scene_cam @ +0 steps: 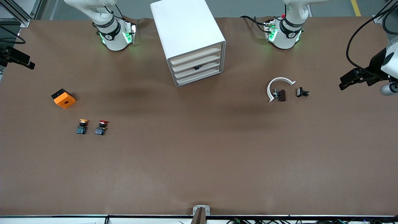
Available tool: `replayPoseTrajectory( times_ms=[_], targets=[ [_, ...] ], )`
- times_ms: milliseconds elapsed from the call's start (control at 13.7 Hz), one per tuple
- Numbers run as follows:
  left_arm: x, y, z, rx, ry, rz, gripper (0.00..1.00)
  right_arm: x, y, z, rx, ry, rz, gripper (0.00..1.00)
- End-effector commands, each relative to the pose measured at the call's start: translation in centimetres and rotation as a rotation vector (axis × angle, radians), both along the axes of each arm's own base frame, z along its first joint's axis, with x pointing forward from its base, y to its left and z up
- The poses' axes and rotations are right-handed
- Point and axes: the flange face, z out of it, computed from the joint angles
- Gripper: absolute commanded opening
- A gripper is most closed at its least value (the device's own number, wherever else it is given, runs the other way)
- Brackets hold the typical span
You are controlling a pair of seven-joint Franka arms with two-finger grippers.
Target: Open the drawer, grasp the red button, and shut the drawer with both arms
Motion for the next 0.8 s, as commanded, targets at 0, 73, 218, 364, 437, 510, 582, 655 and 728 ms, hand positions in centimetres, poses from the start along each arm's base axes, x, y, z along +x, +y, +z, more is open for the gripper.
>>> replayPoseTrajectory(
  times_ms=[0,73,218,364,437,510,582,655,728],
  targets=[
    [-0.22,0.23,1.4,0.001,-0.031,-0.009,1.0,-1.68,-0.34,-0.18,0.003,-0.022,-0.002,1.0],
    [-0.24,0.4,1.38,0.001,-0.028,-0.012,1.0,-1.65,-0.27,-0.13,0.003,-0.028,-0.001,1.0],
    [-0.68,0.2,1.39,0.001,-0.015,0.002,1.0,-1.65,-0.27,-0.13,0.003,-0.029,-0.001,1.0],
    [-0.76,0.25,1.5,0.0,-0.018,0.003,1.0,-1.62,-0.27,0.03,0.002,-0.035,-0.001,1.0],
    [-0.82,0.16,1.62,0.0,-0.023,0.003,1.0,-1.56,-0.28,0.0,0.002,-0.038,-0.001,1.0],
    [-0.82,0.16,1.69,0.0,-0.025,0.003,1.0,-1.61,-0.28,0.12,0.001,-0.044,-0.001,1.0],
    [-0.81,0.07,1.7,0.0,-0.026,0.0,1.0,-1.65,-0.2,0.13,0.001,-0.044,0.001,1.0],
    [-0.8,0.14,1.85,-0.009,-0.029,0.0,1.0,-1.7,-0.22,0.2,0.0,-0.045,0.001,1.0],
    [-0.74,-0.04,1.85,-0.011,-0.03,-0.018,1.0,-1.68,-0.2,0.22,0.001,-0.047,0.001,1.0]
  ],
)
